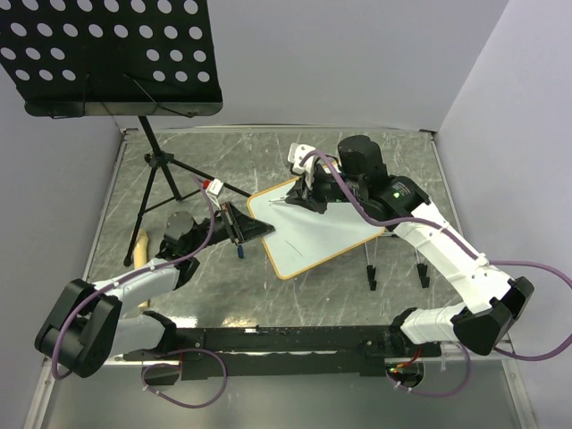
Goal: Write a sentence on the whiteboard
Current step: Adjust the whiteboard at the corner of the board.
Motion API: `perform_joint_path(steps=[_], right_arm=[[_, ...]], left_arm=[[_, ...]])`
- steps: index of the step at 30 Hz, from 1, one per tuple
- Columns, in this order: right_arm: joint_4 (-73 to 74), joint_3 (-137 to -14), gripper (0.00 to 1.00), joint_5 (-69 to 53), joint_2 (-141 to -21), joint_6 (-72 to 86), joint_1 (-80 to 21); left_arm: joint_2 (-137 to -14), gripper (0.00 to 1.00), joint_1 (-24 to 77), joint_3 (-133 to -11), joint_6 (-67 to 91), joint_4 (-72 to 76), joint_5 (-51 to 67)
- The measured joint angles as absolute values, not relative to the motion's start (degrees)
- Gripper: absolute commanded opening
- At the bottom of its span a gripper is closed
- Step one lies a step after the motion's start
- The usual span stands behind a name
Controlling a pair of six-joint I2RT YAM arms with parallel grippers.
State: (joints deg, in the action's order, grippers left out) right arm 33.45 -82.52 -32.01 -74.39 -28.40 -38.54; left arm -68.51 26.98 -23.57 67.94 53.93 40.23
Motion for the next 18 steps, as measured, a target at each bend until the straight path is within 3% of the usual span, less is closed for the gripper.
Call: perform_joint_path(steps=[9, 18], right_arm=[[33.6, -83.0, 0.00, -30.9, -74.6, -29.7, -39.0], [35.3, -90.8, 0.00, -24.5, -75.5, -30.5, -40.5]], left_arm=[[-68.4, 0.01, 27.0, -22.8, 71.6, 53.8, 38.0], [-65.7, 0.01, 27.0, -22.8, 70.2, 46.2, 32.7]])
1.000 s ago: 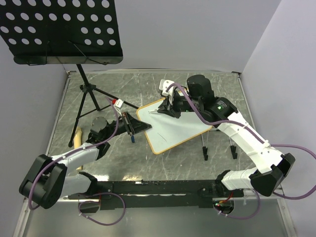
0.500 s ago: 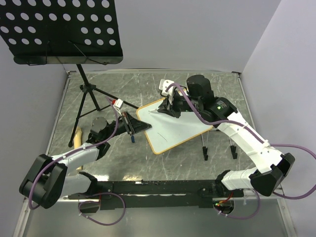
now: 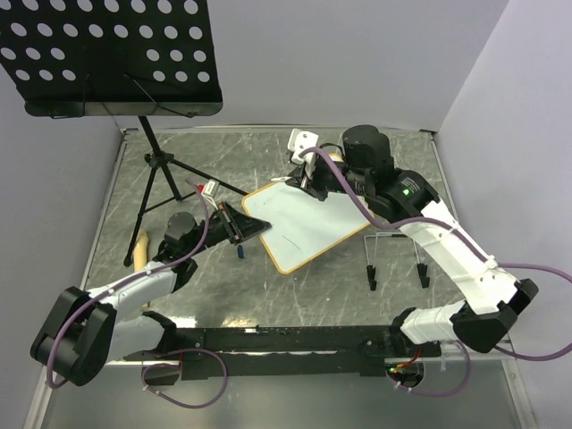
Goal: Write a sentence on the whiteboard
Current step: Adjust the whiteboard at the corner of the board.
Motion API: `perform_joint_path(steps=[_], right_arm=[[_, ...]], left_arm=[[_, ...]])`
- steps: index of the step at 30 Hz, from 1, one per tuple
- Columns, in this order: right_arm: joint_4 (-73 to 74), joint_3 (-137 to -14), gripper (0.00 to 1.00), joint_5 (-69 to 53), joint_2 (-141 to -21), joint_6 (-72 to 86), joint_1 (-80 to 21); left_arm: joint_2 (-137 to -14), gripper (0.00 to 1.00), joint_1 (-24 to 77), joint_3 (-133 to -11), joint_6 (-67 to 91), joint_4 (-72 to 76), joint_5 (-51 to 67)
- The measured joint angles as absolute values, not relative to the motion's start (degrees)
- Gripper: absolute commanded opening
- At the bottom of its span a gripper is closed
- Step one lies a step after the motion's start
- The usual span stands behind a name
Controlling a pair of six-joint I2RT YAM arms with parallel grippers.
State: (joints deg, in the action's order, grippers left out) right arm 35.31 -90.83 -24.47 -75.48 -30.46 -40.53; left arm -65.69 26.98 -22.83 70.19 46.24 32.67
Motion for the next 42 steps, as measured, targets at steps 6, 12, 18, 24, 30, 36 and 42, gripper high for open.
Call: perform_joint_path(steps=[6, 12, 18, 24, 30, 36, 42], right_arm=[[30.6, -83.4, 0.00, -17.7, -68.4, -28.6, -42.8], [25.6, -80.8, 0.00, -15.0, -66.1, -24.5, -44.5], [25.2, -78.6, 0.00, -13.8, -66.3, -22.0, -45.6], [24.7, -78.2, 0.00, -12.8, -66.7, -21.2, -46.6], [28.3, -79.6, 0.00, -20.2, -67.9, -22.7, -46.7], [31.4, -80.4, 0.00, -25.4, -68.2, -24.1, -46.3], [35.4, -84.4, 0.00, -26.9, -69.6, -21.7, -44.4]], left_arm=[[-64.7, 0.01, 27.0, -23.0, 68.1, 44.6, 30.0], [-64.3, 0.01, 27.0, -23.1, 66.7, 46.0, 28.6], [-64.3, 0.01, 27.0, -23.1, 66.7, 47.4, 28.6], [-64.3, 0.01, 27.4, -23.1, 66.7, 47.7, 28.7], [-64.3, 0.01, 27.5, -23.1, 66.0, 49.1, 29.8], [-64.3, 0.01, 27.5, -23.1, 65.3, 50.9, 31.6], [-64.3, 0.01, 27.5, -23.1, 65.6, 52.9, 32.1]])
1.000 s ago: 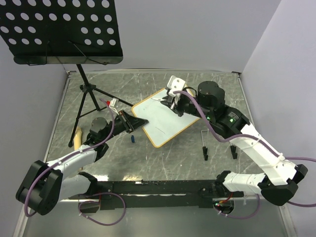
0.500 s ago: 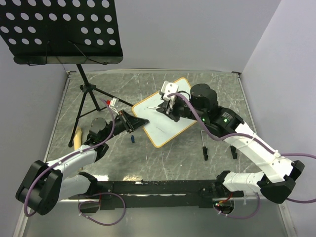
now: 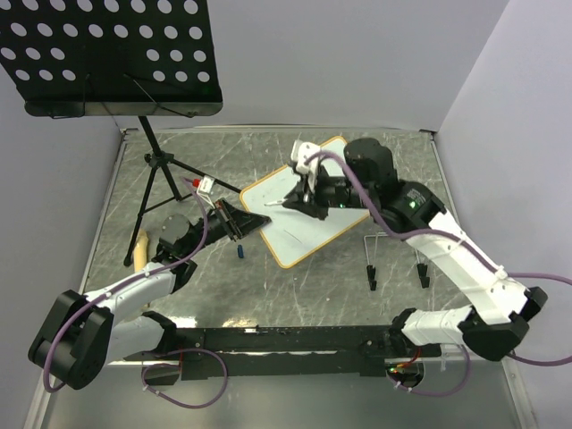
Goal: Write a sentence on the whiteboard
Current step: Adjust the whiteboard at the corner of the board.
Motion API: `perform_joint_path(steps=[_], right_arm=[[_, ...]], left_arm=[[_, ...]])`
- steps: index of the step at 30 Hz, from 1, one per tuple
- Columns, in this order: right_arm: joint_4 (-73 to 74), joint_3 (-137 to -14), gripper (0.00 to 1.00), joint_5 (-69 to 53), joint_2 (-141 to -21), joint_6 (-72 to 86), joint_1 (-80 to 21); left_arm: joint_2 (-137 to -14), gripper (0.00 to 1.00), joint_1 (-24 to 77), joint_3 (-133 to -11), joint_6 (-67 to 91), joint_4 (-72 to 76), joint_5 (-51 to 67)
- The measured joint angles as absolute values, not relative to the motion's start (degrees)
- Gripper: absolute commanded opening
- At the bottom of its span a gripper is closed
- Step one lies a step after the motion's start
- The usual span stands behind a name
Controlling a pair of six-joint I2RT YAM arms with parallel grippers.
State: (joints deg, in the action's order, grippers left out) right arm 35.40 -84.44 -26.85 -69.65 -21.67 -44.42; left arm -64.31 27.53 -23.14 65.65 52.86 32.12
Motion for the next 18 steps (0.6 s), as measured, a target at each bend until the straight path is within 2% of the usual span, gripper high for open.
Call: perform_joint_path(steps=[7, 10, 14, 18], right_arm=[[47.3, -109.1, 0.00, -31.7, -81.1, -19.4, -42.3], [46.8, -106.2, 0.00, -30.7, -77.8, -19.3, -42.3], [45.2, -95.4, 0.00, -28.1, -71.0, -18.2, -42.9], [43.9, -90.5, 0.00, -24.7, -70.1, -18.4, -43.6]], left_arm=[[-63.7, 0.01, 27.6, -23.1, 66.0, 53.2, 32.1], [-62.7, 0.01, 27.6, -23.2, 65.4, 51.9, 32.0], [-61.8, 0.01, 28.5, -24.6, 63.4, 47.8, 30.7], [-62.0, 0.01, 32.7, -27.2, 59.7, 44.0, 25.4]])
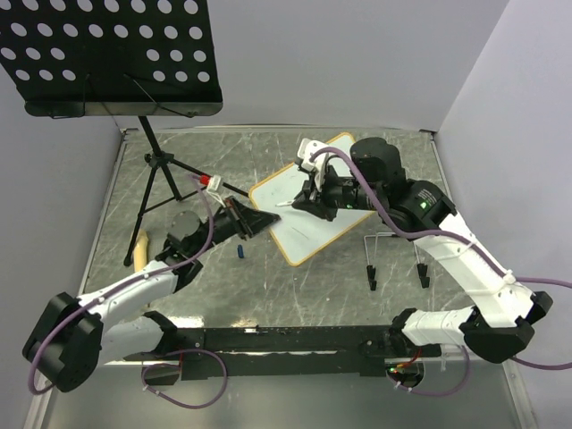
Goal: Write a sentence on the whiteboard
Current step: Adjust the whiteboard at the corner of the board.
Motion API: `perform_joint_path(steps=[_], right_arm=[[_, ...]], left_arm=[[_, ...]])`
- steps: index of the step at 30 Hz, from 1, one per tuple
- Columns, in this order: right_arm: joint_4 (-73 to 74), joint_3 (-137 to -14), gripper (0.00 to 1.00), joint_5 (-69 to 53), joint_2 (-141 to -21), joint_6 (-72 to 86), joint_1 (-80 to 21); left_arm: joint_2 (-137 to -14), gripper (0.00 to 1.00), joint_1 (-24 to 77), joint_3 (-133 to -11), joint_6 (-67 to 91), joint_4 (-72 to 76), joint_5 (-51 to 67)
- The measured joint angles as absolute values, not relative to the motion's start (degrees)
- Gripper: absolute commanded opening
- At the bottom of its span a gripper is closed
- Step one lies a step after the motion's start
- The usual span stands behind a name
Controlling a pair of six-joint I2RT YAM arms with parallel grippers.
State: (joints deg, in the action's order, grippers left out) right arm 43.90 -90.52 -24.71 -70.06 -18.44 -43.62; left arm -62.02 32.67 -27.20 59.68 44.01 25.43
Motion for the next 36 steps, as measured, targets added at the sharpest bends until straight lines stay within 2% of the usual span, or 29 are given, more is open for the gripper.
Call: perform_joint_path(steps=[3, 7, 12, 17, 20, 25, 30, 36], right_arm=[[43.9, -90.8, 0.00, -21.6, -70.3, -20.2, -43.5], [43.8, -91.6, 0.00, -20.2, -68.6, -22.5, -39.6], [42.9, -90.2, 0.00, -20.8, -63.7, -22.6, -28.1], [39.9, -82.6, 0.00, -19.5, -57.7, -20.5, -22.7], [36.4, -78.1, 0.00, -18.9, -56.7, -16.5, -16.0], [32.9, -74.8, 0.00, -19.2, -58.8, -10.9, -8.9], [31.8, -74.4, 0.00, -21.0, -58.6, -9.0, -8.7], [30.4, -72.2, 0.00, -23.9, -58.4, -10.5, -8.7]], left_arm=[[-65.7, 0.01, 36.7, -29.0, 57.8, 46.8, 22.0], [-78.3, 0.01, 39.3, -34.1, 57.7, 54.5, 21.5], [-97.4, 0.01, 39.6, -48.5, 58.1, 58.8, 23.3], [-109.8, 0.01, 39.4, -64.7, 58.4, 56.3, 28.5], [-115.4, 0.01, 39.2, -74.5, 58.4, 52.5, 33.9], [-120.2, 0.01, 38.6, -83.5, 57.8, 44.6, 42.3], [-121.0, 0.01, 38.3, -86.7, 55.0, 34.3, 46.9], [-121.0, 0.01, 38.2, -88.4, 53.8, 30.6, 48.4]])
